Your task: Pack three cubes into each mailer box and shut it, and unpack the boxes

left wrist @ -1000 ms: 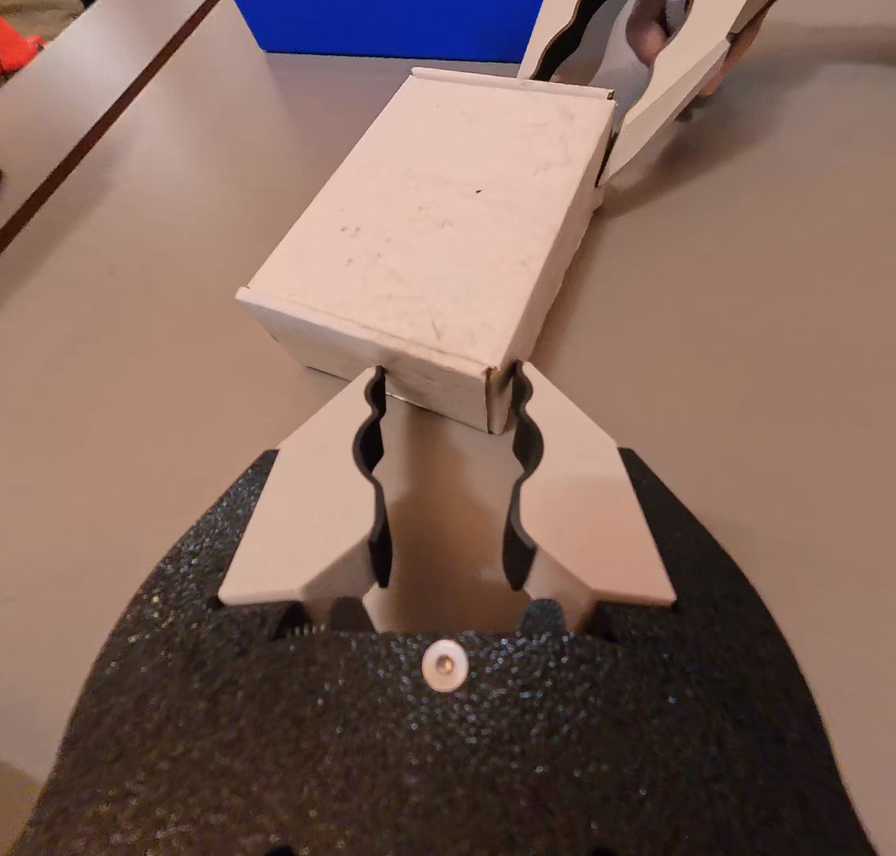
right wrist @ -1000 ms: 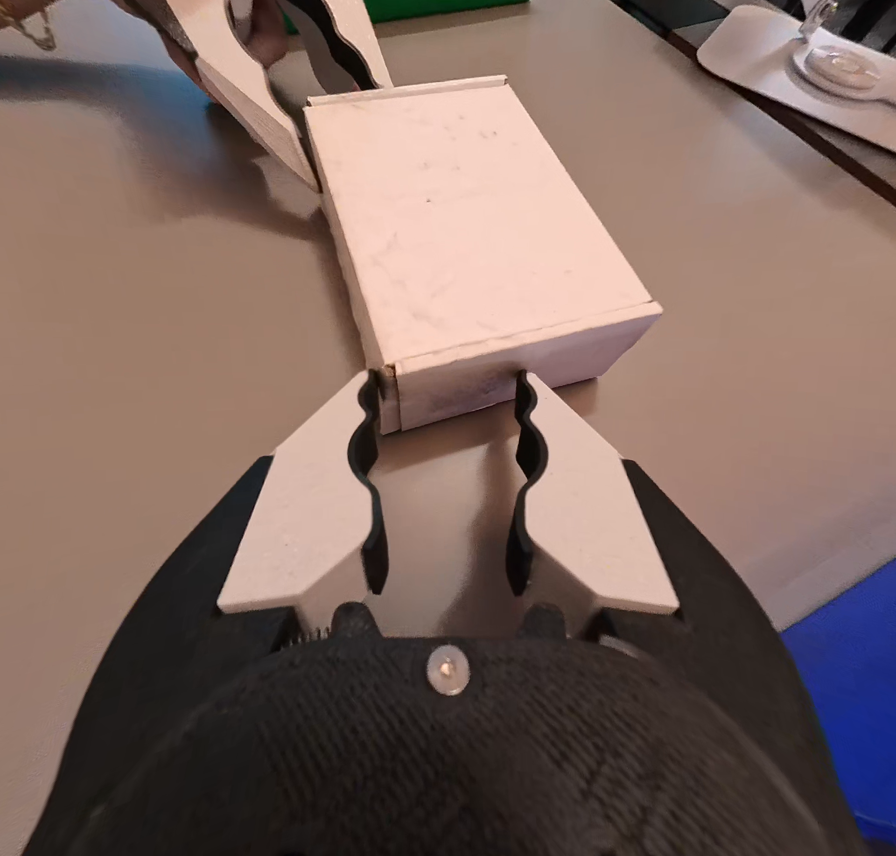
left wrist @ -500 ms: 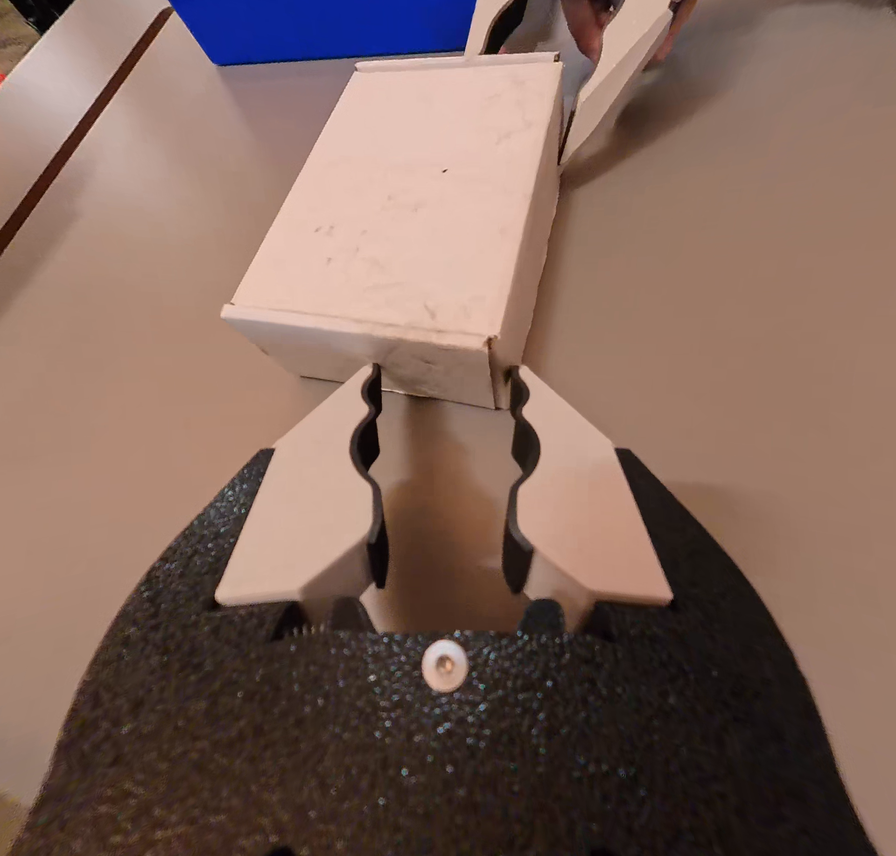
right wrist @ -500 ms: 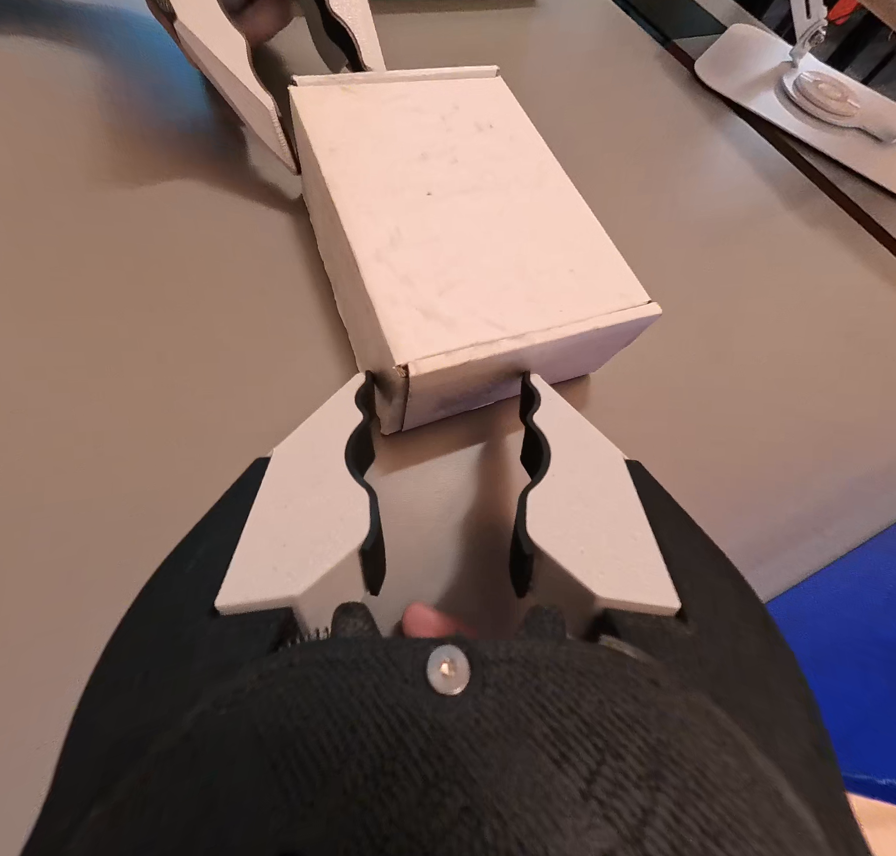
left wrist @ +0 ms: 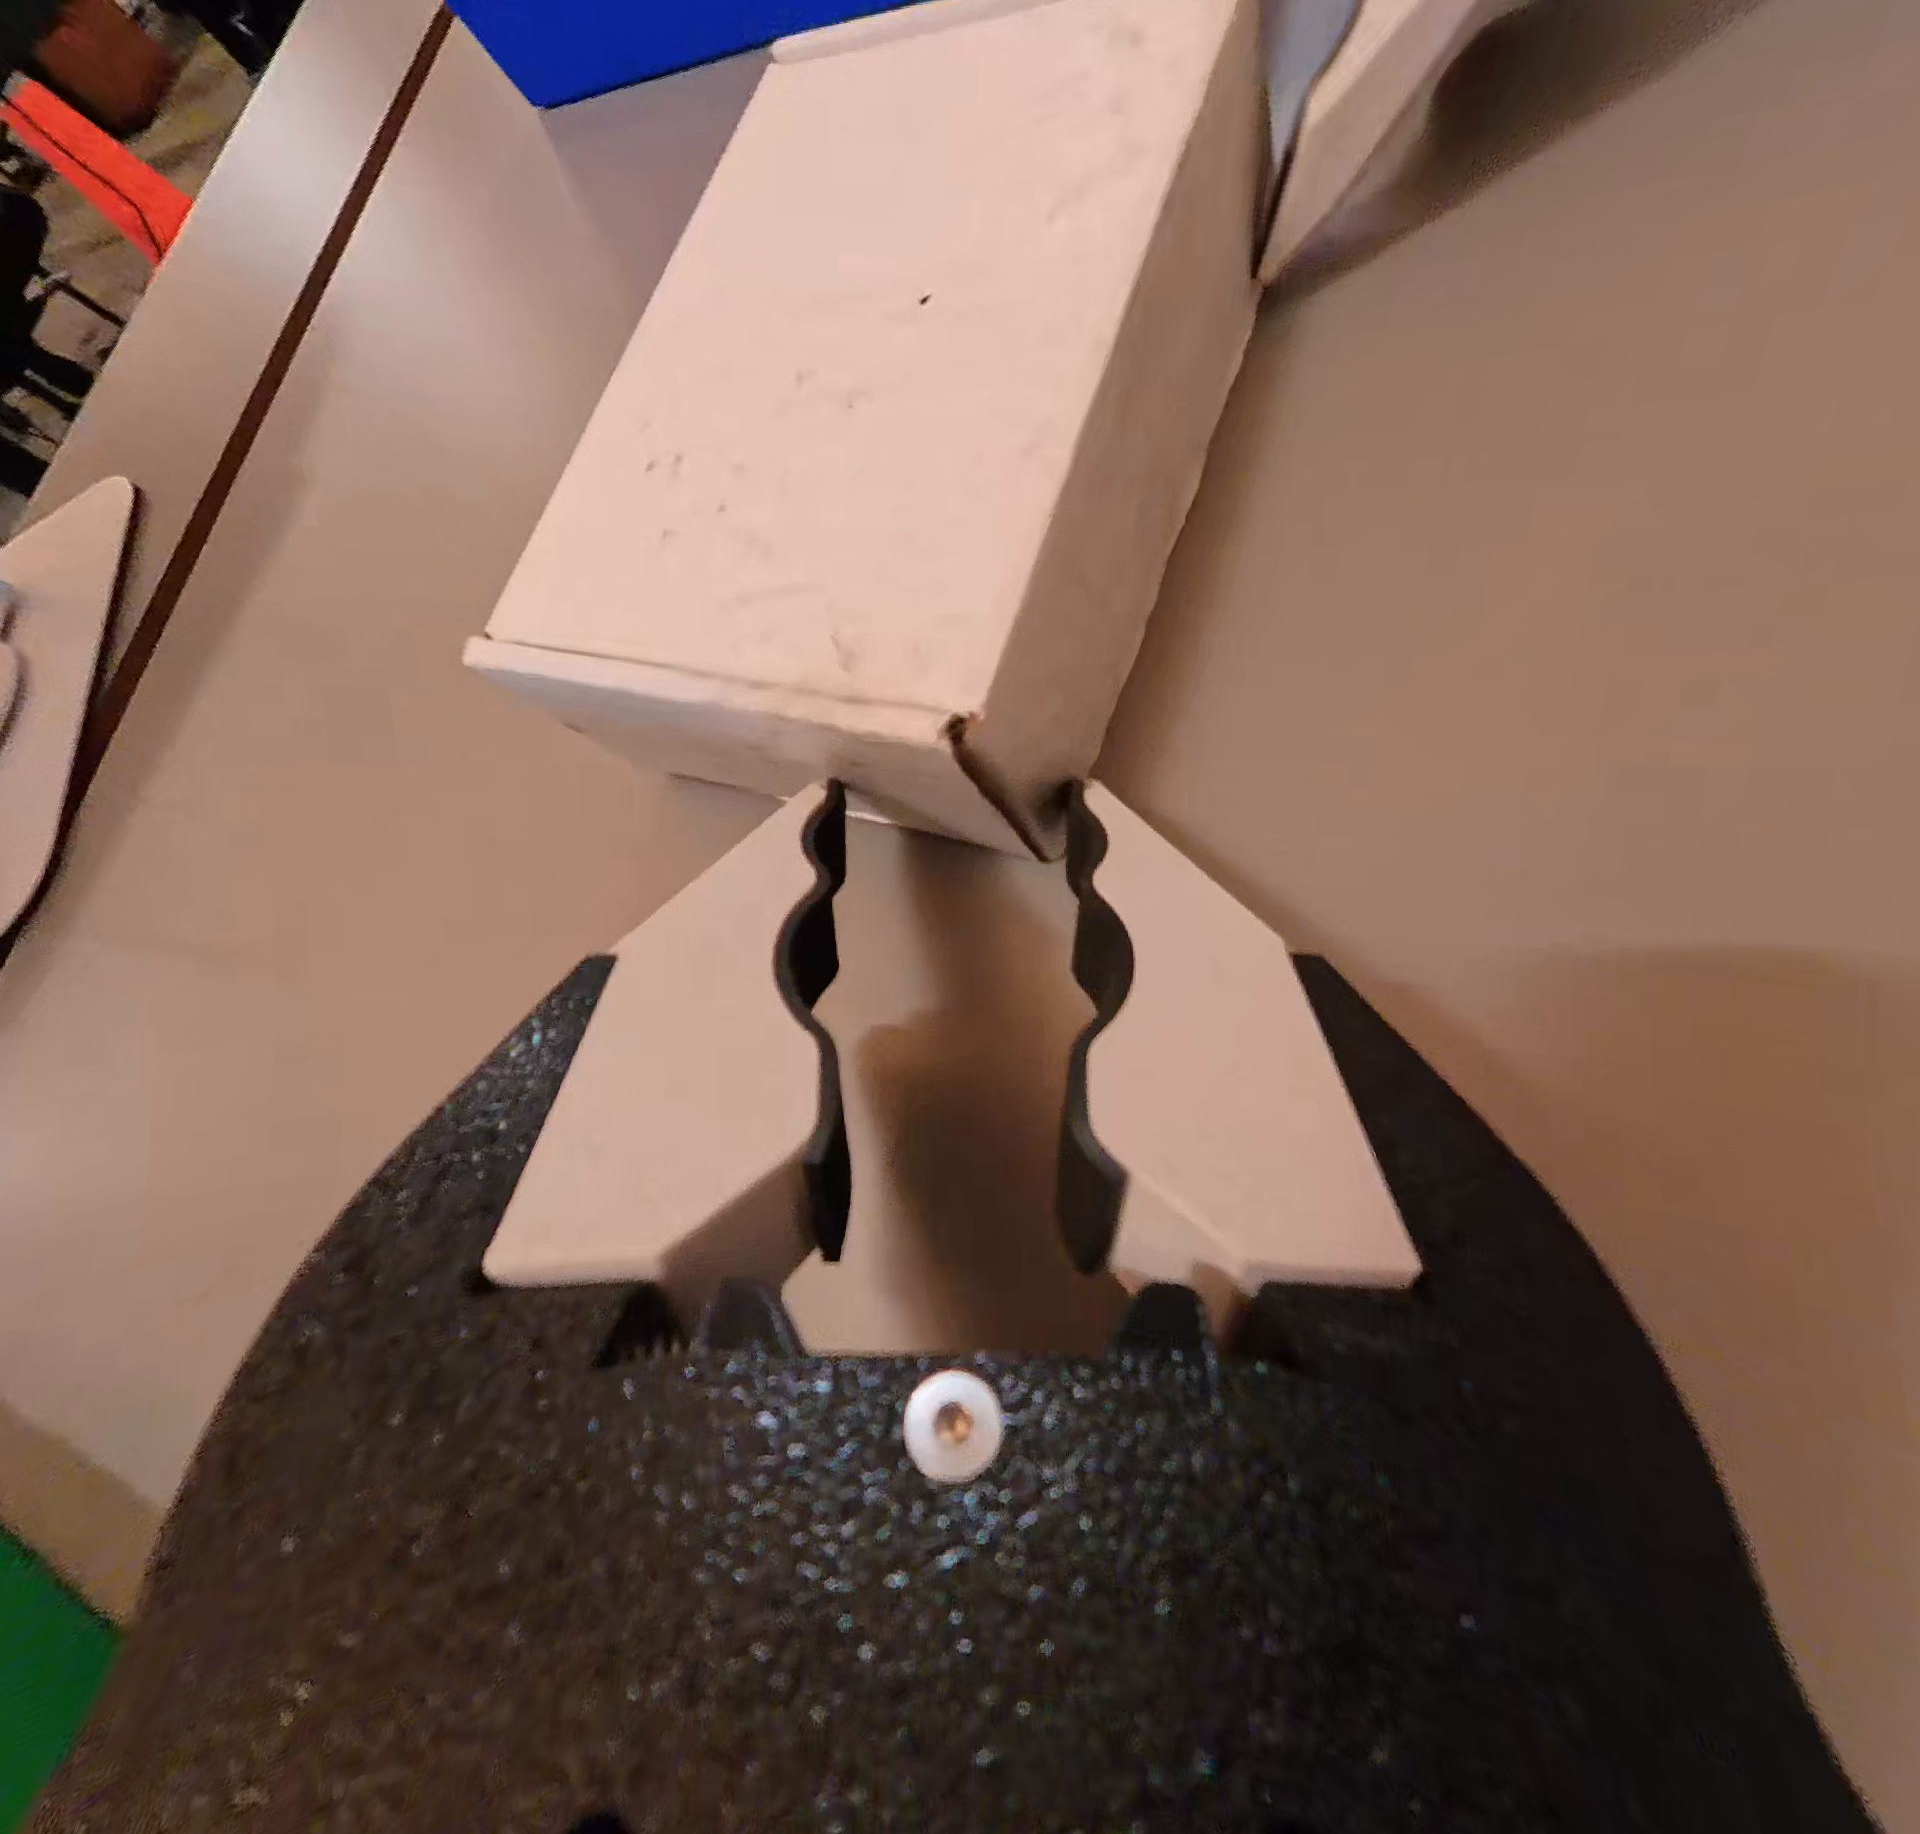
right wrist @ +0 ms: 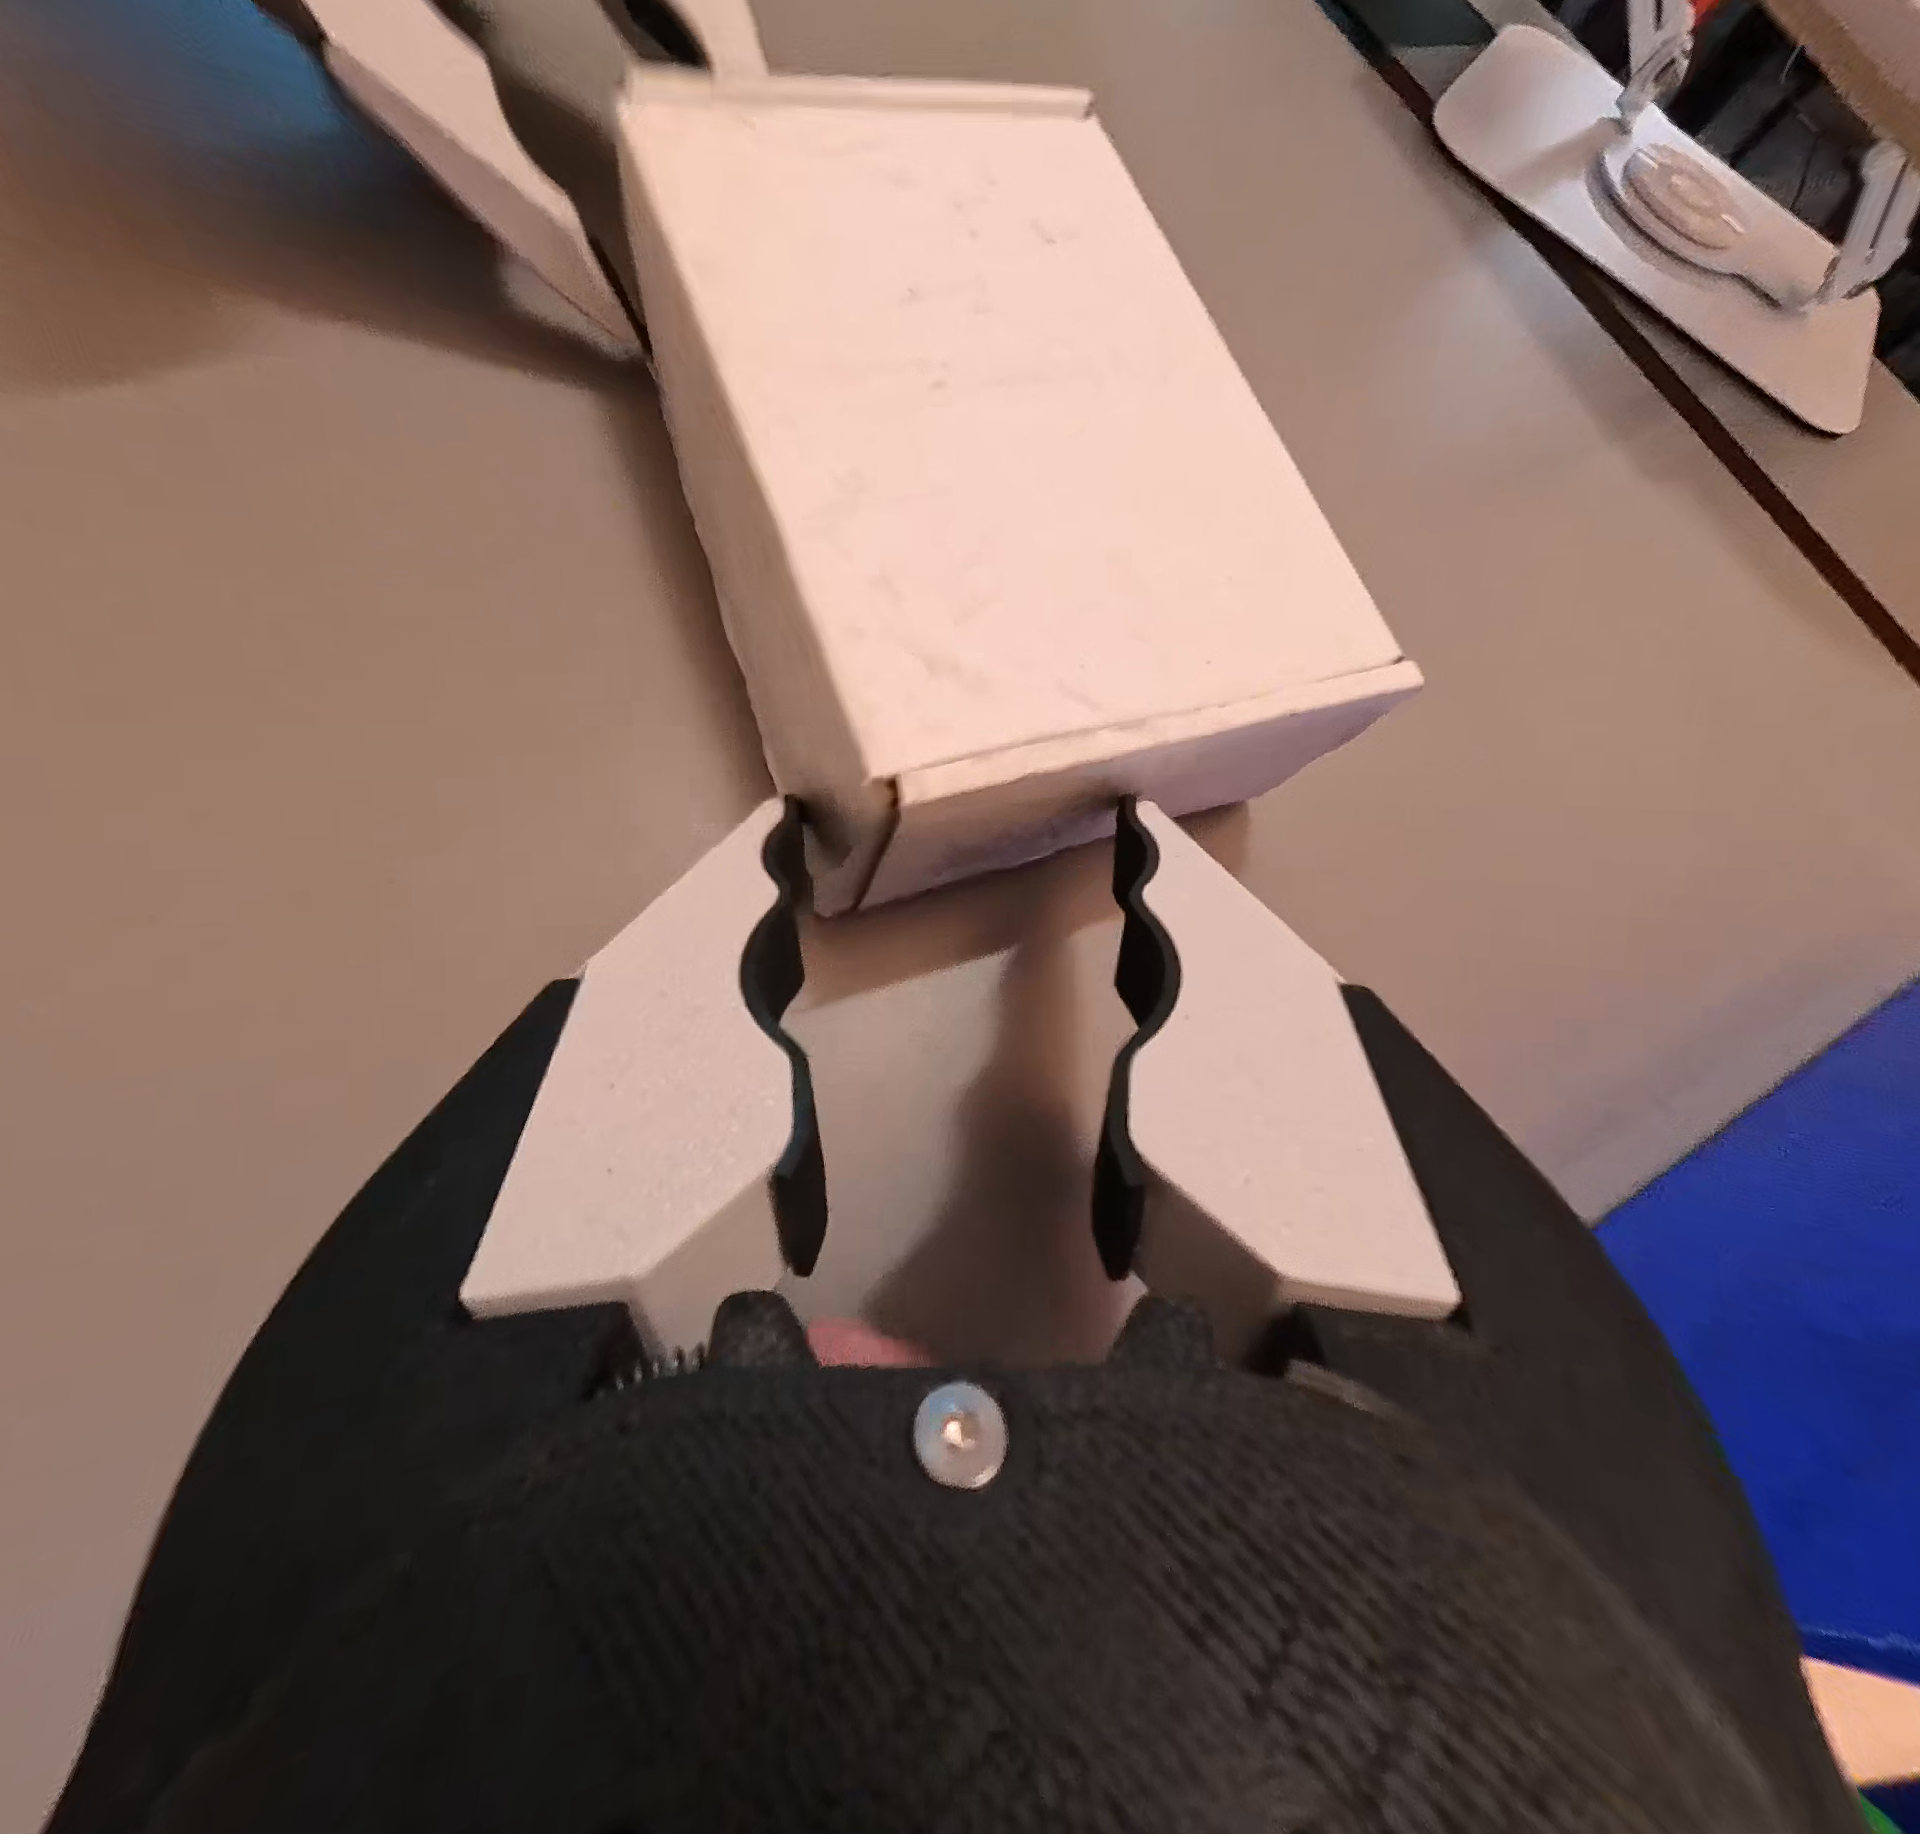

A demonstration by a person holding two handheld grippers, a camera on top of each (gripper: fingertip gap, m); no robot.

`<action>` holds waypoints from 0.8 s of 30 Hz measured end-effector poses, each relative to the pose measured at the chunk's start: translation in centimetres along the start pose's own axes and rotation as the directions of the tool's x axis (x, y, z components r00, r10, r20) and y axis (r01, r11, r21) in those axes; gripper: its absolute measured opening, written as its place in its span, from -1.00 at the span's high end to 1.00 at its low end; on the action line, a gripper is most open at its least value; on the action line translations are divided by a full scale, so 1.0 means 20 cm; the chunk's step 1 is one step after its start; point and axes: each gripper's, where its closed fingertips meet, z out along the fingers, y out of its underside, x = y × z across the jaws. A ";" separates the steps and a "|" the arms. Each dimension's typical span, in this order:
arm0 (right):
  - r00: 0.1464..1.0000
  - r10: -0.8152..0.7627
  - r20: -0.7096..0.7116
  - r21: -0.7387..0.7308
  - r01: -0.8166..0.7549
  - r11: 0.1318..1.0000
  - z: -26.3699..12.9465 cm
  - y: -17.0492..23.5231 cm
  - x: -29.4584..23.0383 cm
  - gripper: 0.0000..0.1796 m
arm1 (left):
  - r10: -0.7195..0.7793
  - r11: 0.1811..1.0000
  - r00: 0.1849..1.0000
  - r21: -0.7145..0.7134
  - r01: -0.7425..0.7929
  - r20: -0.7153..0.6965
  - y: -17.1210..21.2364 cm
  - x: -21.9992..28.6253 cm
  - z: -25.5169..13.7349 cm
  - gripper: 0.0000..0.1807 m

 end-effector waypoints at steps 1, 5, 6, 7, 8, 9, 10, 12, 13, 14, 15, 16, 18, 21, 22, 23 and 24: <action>0.998 -0.059 -0.019 -0.015 0.059 0.998 0.01 0.01 0.00 0.32 | 0.002 1.000 1.000 -0.008 -0.002 0.011 0.00 -0.01 0.01 0.55; 0.999 -0.032 0.016 -0.014 0.032 0.999 0.02 0.03 -0.01 0.37 | 0.003 1.000 1.000 -0.016 -0.002 0.030 0.01 -0.02 0.01 0.49; 0.999 0.001 0.041 -0.024 0.000 1.000 0.02 0.04 -0.02 0.23 | -0.001 1.000 0.999 -0.013 0.002 0.032 0.00 -0.02 0.01 0.45; 0.999 0.022 0.048 -0.038 -0.020 0.999 0.01 0.03 -0.03 0.09 | -0.008 1.000 0.999 -0.010 0.008 0.035 0.00 -0.03 0.01 0.35; 0.999 0.037 0.031 -0.051 -0.035 0.998 -0.01 0.01 -0.02 -0.05 | -0.020 1.000 0.999 -0.002 0.020 0.034 0.00 -0.03 0.00 0.23; 0.999 0.048 0.014 -0.075 -0.047 0.996 -0.04 -0.02 -0.01 -0.19 | -0.042 0.999 0.999 0.009 0.042 0.024 0.00 -0.03 -0.01 0.20; 0.999 0.044 0.009 -0.095 -0.043 0.995 -0.07 -0.06 -0.01 -0.24 | -0.077 0.997 0.997 0.023 0.076 0.010 -0.01 -0.02 -0.02 0.15; 1.000 -0.012 -0.019 -0.105 0.010 0.994 -0.14 -0.20 0.01 -0.31 | -0.144 0.988 0.990 0.057 0.144 -0.014 -0.04 -0.02 -0.06 0.05; 0.998 -0.047 -0.045 -0.108 0.042 0.993 -0.14 -0.27 0.04 -0.33 | -0.168 0.983 0.986 0.074 0.169 -0.018 -0.06 -0.02 -0.08 0.03; 0.995 -0.080 -0.064 -0.120 0.071 0.990 -0.13 -0.32 0.07 -0.37 | -0.186 0.978 0.982 0.093 0.187 -0.019 -0.09 -0.02 -0.09 0.00; 0.993 -0.105 -0.050 -0.151 0.097 0.984 -0.09 -0.35 0.09 -0.43 | -0.201 0.973 0.979 0.109 0.202 -0.025 -0.11 -0.02 -0.10 -0.05; 0.993 -0.121 -0.014 -0.196 0.116 0.974 -0.03 -0.35 0.10 -0.45 | -0.218 0.968 0.976 0.121 0.219 -0.028 -0.13 -0.02 -0.11 -0.08; 0.988 -0.145 0.050 -0.288 0.153 0.945 0.11 -0.33 0.11 -0.44 | -0.259 0.956 0.966 0.138 0.259 -0.020 -0.15 -0.03 -0.12 -0.12; 0.971 -0.175 0.166 -0.399 0.228 0.888 0.26 -0.30 0.08 -0.40 | -0.288 0.943 0.957 0.165 0.290 -0.033 -0.16 -0.02 -0.13 -0.14; 0.966 -0.173 0.192 -0.416 0.240 0.877 0.30 -0.30 0.06 -0.43 | -0.296 0.940 0.955 0.167 0.297 -0.033 -0.16 -0.02 -0.14 -0.15; 0.962 -0.159 0.221 -0.431 0.243 0.869 0.33 -0.30 0.05 -0.45 | -0.304 0.936 0.952 0.173 0.306 -0.034 -0.15 -0.01 -0.14 -0.16; 0.958 -0.134 0.255 -0.451 0.241 0.860 0.36 -0.30 0.03 -0.44 | -0.306 0.935 0.951 0.176 0.309 -0.046 -0.15 0.00 -0.14 -0.16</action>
